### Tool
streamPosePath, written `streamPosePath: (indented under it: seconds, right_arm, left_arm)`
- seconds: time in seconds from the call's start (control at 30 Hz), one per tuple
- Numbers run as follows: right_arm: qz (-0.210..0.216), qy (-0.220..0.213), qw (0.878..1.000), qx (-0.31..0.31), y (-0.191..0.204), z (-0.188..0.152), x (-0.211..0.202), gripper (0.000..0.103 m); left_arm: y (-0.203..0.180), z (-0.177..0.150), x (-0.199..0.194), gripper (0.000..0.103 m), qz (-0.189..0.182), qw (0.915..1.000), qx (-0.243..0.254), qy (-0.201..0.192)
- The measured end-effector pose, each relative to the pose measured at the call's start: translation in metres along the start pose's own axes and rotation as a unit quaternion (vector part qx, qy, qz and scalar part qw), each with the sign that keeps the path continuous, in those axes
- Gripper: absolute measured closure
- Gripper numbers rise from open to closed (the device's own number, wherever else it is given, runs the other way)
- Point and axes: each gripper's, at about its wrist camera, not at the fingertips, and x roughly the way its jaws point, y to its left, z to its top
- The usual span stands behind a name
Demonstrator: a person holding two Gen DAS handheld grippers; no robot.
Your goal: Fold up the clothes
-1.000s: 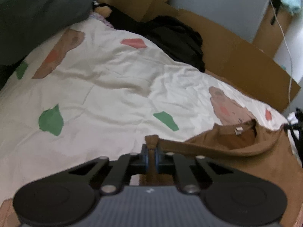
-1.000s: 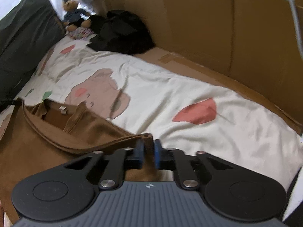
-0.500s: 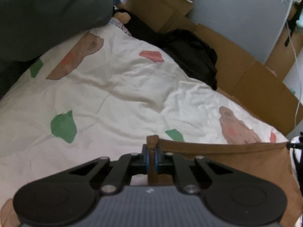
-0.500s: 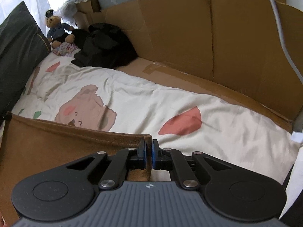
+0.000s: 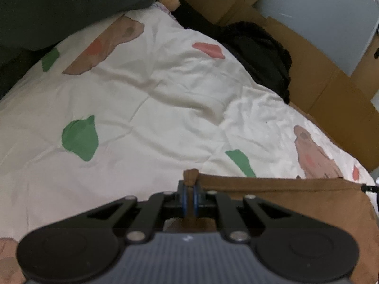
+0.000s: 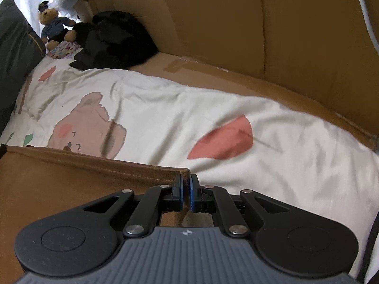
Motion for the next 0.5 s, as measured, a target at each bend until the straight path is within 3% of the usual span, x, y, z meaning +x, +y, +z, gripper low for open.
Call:
streamPosePath:
  seconds: [0.13, 0.27, 0.5]
  right_arm:
    - [0.008, -0.005, 1.000, 0.014, 0.001, 0.003, 0.002, 0.097]
    - [0.020, -0.014, 0.999, 0.040, 0.001, 0.004, -0.007, 0.092]
    - [0.018, -0.024, 0.999, 0.044, 0.002, 0.005, -0.053, 0.091]
  left_arm:
    - [-0.003, -0.002, 0.006, 0.094, 0.012, 0.9995, -0.023, 0.021]
    - [-0.010, 0.002, -0.004, 0.072, 0.026, 0.9986, -0.035, 0.031]
    - [-0.023, -0.002, -0.036, 0.071, 0.027, 0.9984, -0.030, 0.040]
